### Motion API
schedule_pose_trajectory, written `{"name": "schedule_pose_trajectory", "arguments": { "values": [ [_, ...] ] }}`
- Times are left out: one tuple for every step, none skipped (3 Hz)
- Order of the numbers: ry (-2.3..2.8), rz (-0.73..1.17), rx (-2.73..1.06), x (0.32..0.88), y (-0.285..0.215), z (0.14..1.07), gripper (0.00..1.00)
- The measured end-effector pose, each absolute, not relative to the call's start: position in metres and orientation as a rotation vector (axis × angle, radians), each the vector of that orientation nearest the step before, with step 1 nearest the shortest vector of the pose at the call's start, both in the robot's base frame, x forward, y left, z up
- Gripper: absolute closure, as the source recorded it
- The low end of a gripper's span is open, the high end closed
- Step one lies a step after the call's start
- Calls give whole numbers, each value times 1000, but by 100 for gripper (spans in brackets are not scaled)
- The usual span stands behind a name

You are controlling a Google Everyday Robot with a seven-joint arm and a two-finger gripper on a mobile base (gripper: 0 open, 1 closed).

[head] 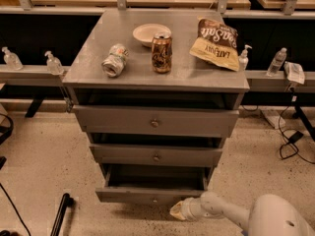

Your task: Close bottom drawer

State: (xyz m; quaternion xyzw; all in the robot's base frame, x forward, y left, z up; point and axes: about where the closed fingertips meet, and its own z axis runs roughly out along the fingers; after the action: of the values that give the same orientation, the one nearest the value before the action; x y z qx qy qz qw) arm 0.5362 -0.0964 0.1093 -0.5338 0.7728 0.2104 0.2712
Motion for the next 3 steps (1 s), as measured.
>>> {"name": "schedule_pose_trajectory", "arguments": {
  "values": [
    [2083,583,-1454,514,-100,109,100],
    [2076,576,-1479,498,-102,112,100],
    [2067,556,-1507,492,-99,115,100]
  ]
}}
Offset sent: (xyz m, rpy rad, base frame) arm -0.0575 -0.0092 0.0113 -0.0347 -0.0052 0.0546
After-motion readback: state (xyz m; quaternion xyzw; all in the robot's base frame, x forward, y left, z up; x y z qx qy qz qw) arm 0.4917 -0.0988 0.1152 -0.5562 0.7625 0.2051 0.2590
